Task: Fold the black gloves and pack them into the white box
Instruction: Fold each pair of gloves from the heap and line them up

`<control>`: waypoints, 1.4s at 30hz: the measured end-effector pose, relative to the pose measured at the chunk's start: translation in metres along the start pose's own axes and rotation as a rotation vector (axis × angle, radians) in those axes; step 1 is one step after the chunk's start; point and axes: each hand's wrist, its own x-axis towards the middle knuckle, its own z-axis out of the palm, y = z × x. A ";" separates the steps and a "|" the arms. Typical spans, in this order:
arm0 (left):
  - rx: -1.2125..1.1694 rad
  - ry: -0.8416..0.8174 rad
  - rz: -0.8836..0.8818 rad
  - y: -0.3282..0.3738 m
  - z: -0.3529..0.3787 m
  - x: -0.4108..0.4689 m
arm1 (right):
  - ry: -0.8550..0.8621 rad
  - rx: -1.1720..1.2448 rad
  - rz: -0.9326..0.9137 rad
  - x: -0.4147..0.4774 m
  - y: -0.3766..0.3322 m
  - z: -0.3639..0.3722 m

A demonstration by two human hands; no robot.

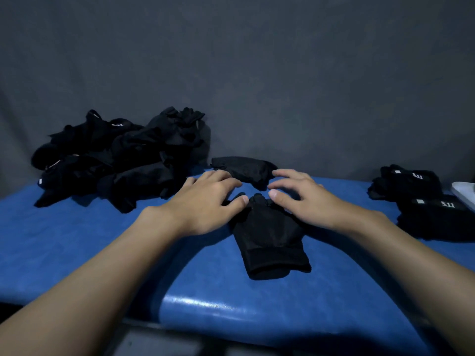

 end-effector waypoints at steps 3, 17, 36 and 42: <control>-0.005 0.023 0.005 -0.004 0.001 0.009 | -0.020 -0.005 -0.014 0.015 0.000 0.006; -0.018 0.035 0.017 -0.004 0.000 0.029 | 0.193 0.522 0.007 0.017 -0.001 -0.013; -0.507 0.455 0.312 0.037 -0.026 0.015 | 0.411 0.673 -0.070 -0.021 -0.012 -0.028; -0.755 0.487 0.261 0.045 -0.032 0.010 | 0.487 0.864 -0.057 -0.021 -0.020 -0.027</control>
